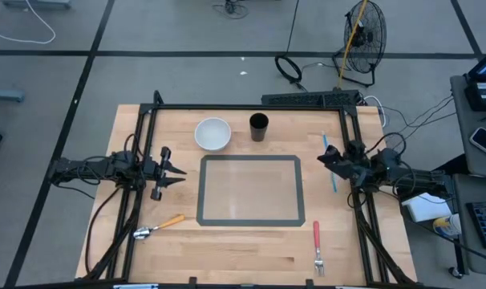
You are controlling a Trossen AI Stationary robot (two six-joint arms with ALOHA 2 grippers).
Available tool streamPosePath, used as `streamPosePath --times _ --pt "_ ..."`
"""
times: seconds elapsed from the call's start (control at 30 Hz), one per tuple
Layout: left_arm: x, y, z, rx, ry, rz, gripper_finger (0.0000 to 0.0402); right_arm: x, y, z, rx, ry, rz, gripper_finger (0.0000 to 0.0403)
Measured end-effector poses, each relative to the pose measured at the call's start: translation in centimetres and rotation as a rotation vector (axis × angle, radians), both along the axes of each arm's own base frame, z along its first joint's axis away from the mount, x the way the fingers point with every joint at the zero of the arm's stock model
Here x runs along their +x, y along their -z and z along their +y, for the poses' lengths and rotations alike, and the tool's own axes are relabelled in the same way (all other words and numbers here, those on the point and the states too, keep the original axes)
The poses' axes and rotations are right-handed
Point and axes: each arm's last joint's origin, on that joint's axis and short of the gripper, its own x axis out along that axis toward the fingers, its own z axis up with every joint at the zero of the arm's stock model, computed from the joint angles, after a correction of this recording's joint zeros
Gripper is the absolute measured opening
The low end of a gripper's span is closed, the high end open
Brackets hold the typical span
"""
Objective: Pick & Place Utensil
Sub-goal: Put the white bowl on the light brown mat
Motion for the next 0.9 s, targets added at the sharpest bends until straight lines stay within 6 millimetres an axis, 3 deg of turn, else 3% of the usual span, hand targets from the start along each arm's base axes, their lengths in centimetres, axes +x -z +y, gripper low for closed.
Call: streamPosePath --times 0.17,0.57,0.67,0.9 --pt "-0.1 -1.3 0.3 -0.050 -0.093 -0.133 0.0093 -0.4 -0.8 0.0 0.015 -0.007 -0.086 0.0208" --pt "-1.6 -5.0 0.3 -0.424 0.040 -0.514 0.0093 -0.6 -1.0 0.0 0.097 -0.027 -0.114 0.0208" --pt "-1.9 -5.3 0.4 -0.518 0.068 -0.543 0.0093 -0.5 -1.0 0.0 0.080 -0.018 -0.114 0.0208" --pt "-1.7 -5.0 0.8 -0.599 -0.082 -0.538 0.0093 -0.5 -1.0 0.0 0.061 -0.005 -0.116 0.0204"
